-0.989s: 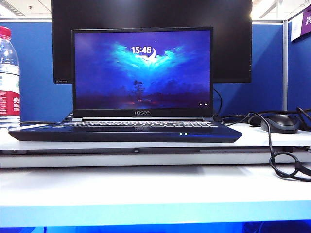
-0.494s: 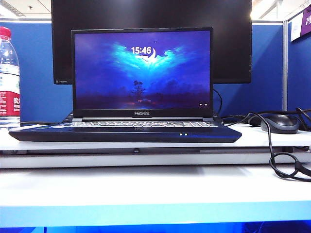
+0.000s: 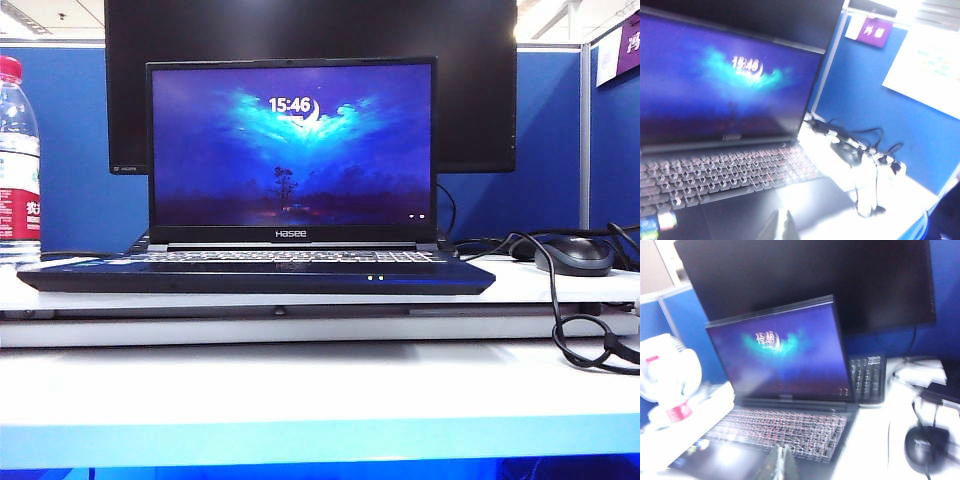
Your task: Open the lid of the black laptop.
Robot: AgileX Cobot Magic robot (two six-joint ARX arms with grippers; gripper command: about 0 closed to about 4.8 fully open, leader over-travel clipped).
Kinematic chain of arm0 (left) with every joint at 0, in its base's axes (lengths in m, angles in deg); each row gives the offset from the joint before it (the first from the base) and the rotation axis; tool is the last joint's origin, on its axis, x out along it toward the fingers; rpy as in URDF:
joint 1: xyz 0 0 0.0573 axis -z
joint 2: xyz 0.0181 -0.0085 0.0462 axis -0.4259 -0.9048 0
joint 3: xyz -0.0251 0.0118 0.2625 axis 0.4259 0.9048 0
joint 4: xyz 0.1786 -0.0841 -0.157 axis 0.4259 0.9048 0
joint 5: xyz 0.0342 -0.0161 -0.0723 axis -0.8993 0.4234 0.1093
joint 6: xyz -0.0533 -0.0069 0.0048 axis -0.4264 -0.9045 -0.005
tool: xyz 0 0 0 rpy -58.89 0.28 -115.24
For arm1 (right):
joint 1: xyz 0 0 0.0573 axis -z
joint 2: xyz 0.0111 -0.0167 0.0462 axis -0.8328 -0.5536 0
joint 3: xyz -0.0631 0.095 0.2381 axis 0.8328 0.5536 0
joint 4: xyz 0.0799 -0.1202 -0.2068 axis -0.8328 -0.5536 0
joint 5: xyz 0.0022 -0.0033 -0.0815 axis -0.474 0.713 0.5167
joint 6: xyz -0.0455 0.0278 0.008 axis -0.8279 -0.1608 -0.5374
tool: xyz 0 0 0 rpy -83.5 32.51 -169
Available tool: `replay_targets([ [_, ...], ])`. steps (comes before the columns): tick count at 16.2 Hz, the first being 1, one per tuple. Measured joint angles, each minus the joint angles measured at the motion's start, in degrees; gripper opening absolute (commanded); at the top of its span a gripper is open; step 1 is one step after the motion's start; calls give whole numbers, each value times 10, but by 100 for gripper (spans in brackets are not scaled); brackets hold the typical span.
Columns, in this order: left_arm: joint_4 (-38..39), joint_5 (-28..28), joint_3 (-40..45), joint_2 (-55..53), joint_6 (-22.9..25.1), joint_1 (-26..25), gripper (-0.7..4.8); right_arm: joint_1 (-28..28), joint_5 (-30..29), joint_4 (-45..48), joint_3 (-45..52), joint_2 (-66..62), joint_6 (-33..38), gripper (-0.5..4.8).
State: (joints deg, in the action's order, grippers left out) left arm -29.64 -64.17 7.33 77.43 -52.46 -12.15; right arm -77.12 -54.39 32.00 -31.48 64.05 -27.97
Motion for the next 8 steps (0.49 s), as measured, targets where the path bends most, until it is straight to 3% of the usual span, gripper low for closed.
replay_targets([
  [3,10,3,55,25,-15,0,-5,0,-39,-9,55,-7,2,-1],
  [8,38,-13,65,28,-50,3,-5,0,-41,-29,91,-3,4,-1],
])
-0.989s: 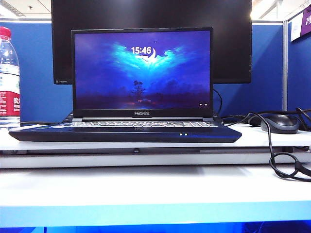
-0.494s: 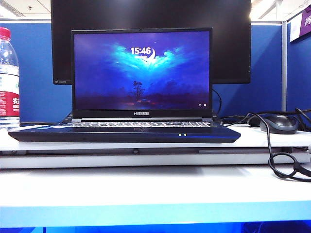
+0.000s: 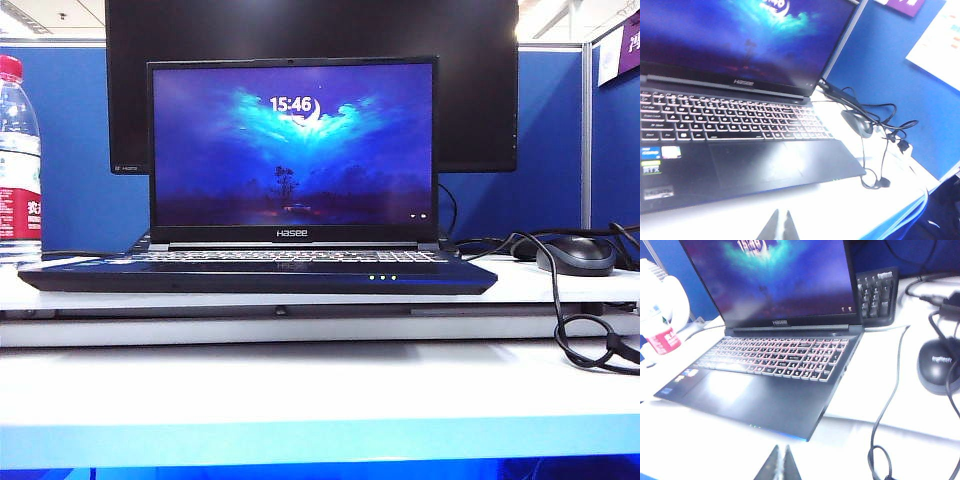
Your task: Open the lid of the black laptop.
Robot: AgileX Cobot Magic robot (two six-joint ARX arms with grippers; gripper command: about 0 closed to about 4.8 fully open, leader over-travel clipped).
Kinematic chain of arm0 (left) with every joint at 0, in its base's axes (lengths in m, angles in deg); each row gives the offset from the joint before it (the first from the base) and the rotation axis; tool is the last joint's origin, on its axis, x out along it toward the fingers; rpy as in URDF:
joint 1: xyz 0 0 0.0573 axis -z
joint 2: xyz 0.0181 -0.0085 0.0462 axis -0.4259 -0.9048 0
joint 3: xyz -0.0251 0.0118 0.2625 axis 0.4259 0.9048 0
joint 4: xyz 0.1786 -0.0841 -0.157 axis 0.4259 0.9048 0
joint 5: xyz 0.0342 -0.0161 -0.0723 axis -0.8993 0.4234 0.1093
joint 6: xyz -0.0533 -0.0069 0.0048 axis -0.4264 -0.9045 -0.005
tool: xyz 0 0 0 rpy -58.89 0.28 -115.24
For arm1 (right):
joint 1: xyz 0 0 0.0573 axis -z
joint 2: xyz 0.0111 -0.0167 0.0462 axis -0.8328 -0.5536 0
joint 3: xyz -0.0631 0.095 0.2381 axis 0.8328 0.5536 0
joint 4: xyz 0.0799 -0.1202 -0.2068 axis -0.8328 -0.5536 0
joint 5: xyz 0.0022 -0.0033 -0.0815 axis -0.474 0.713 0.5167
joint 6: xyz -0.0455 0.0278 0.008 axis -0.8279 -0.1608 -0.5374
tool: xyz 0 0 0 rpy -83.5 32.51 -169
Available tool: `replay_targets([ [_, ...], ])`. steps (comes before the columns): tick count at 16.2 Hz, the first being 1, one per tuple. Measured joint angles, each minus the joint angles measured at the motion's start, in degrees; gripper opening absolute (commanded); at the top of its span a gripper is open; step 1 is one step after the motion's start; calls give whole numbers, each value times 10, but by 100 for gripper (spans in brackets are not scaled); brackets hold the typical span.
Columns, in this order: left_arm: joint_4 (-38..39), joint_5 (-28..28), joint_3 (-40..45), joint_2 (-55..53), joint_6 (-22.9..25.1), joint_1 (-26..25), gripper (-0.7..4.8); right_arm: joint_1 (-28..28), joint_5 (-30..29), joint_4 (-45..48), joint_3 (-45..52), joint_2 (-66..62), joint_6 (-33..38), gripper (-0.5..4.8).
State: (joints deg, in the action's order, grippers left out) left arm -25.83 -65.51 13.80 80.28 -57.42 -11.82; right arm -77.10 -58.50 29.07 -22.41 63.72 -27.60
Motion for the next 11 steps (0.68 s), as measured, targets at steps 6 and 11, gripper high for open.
replay_targets([
  [6,1,12,0,0,0,25,-5,0,0,-1,-1,0,0,-1],
  [11,15,-14,0,2,72,25,-5,0,0,-1,-1,0,0,-1],
])
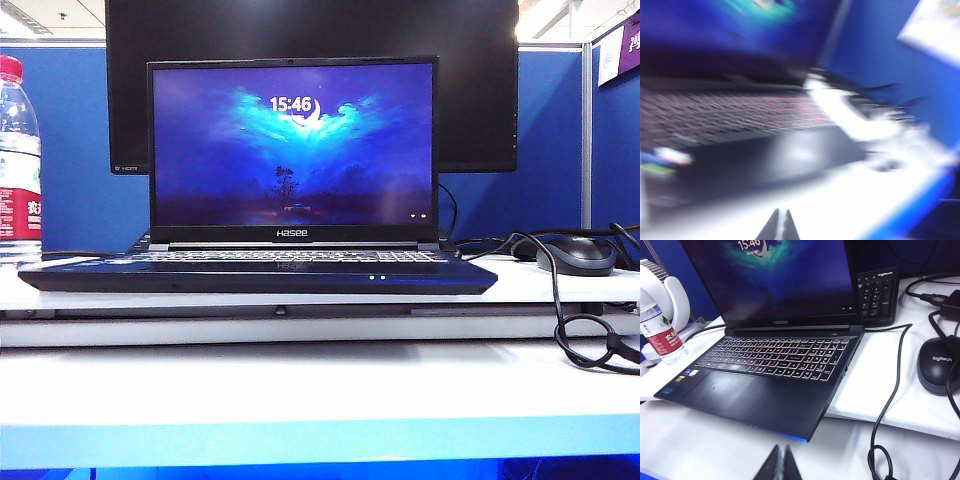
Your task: Open the lid of the black laptop.
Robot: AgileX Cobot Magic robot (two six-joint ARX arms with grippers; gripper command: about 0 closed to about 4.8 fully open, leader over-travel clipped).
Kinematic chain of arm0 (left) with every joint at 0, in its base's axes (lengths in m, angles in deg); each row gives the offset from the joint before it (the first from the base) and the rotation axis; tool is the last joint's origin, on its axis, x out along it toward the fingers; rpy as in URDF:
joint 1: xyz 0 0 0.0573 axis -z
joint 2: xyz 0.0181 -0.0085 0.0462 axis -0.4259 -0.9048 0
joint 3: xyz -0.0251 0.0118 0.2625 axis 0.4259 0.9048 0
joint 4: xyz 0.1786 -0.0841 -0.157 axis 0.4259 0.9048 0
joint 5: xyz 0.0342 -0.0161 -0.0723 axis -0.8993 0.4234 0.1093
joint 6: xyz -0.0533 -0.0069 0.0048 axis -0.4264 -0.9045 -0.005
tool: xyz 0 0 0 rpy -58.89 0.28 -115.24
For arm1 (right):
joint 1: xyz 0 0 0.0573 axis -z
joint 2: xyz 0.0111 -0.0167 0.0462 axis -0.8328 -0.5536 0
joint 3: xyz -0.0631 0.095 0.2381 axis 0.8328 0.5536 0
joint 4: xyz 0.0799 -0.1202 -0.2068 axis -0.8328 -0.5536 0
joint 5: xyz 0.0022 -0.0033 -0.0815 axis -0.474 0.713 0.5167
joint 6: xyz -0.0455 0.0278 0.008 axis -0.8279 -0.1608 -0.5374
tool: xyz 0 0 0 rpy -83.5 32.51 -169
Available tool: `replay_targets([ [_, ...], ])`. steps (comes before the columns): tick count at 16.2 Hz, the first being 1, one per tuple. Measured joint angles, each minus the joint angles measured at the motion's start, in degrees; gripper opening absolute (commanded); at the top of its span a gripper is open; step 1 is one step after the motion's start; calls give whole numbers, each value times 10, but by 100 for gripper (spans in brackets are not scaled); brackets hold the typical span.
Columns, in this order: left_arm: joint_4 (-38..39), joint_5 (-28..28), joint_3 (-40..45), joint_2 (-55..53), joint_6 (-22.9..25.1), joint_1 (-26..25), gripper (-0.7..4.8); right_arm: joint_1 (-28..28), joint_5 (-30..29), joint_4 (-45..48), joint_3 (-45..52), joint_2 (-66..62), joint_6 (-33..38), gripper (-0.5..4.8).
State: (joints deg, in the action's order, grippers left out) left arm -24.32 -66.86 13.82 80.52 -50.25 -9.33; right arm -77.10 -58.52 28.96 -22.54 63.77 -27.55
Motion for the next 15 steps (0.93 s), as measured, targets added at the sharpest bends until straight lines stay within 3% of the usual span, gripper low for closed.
replay_targets([
  [1,-4,-55,5,14,45,-1,-5,0,0,0,0,0,0,-1],
  [3,-37,-134,31,31,58,-13,-5,0,0,-1,0,0,0,-1],
  [5,-96,-170,72,31,67,-32,-5,0,0,-1,0,0,0,-1],
  [8,-220,-155,136,31,67,-67,-5,0,-2,-2,0,0,0,-1],
  [13,-234,-154,175,31,66,-145,-5,0,-2,-2,0,0,0,-1],
  [15,-242,-186,175,31,67,-157,-5,0,-2,-2,0,0,0,-1],
])
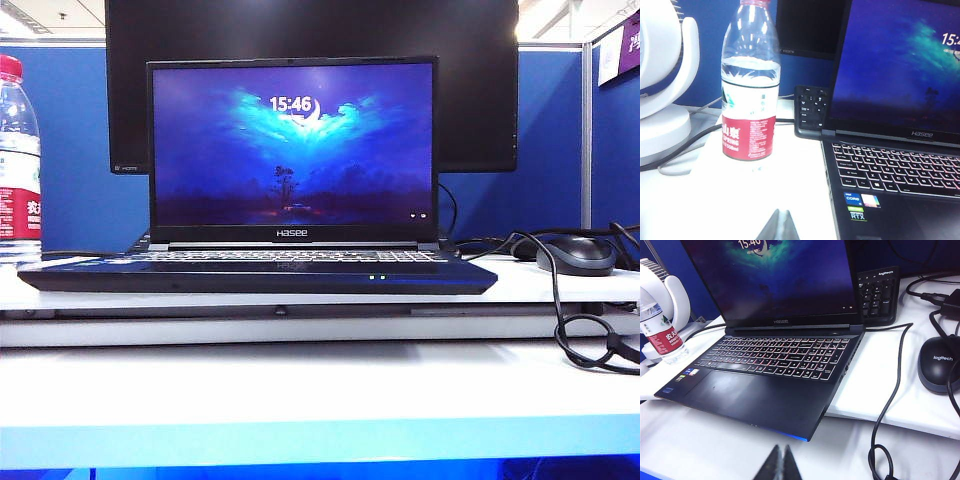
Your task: Open the lid of the black laptop.
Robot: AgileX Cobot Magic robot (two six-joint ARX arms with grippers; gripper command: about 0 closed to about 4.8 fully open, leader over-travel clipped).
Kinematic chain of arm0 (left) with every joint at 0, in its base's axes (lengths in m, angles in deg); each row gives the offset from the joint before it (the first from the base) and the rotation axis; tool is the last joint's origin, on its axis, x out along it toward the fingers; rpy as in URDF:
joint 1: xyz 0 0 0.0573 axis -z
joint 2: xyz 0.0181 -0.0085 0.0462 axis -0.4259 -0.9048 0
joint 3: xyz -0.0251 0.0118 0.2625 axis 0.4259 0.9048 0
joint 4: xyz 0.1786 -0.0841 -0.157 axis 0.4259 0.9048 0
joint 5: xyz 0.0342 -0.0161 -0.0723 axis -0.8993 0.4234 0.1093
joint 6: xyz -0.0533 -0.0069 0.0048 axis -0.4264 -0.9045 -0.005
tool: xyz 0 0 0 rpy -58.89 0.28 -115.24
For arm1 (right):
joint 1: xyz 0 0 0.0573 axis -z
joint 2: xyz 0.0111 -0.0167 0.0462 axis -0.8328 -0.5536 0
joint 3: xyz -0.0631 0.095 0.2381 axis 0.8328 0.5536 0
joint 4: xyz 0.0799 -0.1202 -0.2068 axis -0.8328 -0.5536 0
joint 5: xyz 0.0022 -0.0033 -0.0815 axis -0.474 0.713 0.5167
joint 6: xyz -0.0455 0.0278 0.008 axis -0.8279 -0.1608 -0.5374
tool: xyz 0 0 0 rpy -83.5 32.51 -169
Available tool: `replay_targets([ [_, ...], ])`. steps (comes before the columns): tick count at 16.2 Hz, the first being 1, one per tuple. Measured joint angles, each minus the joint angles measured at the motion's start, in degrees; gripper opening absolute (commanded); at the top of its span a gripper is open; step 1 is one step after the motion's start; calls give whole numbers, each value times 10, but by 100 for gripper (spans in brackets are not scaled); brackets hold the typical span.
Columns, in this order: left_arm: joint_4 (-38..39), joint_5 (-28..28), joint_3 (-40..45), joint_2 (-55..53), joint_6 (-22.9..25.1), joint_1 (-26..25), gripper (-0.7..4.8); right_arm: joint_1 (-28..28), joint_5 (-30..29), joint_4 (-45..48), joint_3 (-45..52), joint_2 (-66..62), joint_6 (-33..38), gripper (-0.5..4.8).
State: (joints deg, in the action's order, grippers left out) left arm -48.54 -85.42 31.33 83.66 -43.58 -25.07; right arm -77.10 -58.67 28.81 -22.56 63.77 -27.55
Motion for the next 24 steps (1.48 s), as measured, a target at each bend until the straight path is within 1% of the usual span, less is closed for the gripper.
replay_targets([
  [14,0,0,0,0,0,0,-5,0,0,0,0,0,-5,-1],
  [15,0,0,0,0,0,0,-5,1,23,-2,0,0,-83,-1],
  [16,1,0,0,0,0,0,-5,10,36,-12,1,5,-121,-1],
  [17,0,0,0,0,0,0,-5,41,56,-14,7,5,-155,-1],
  [18,2,0,0,0,0,0,-5,143,131,54,76,4,-172,-1],
  [19,3,0,0,0,0,0,-5,167,128,113,108,5,-138,-1],
  [21,4,0,0,0,0,0,-5,166,108,165,122,5,-126,-1],
  [24,5,0,0,0,0,0,-5,174,105,200,130,5,-124,-1],
])
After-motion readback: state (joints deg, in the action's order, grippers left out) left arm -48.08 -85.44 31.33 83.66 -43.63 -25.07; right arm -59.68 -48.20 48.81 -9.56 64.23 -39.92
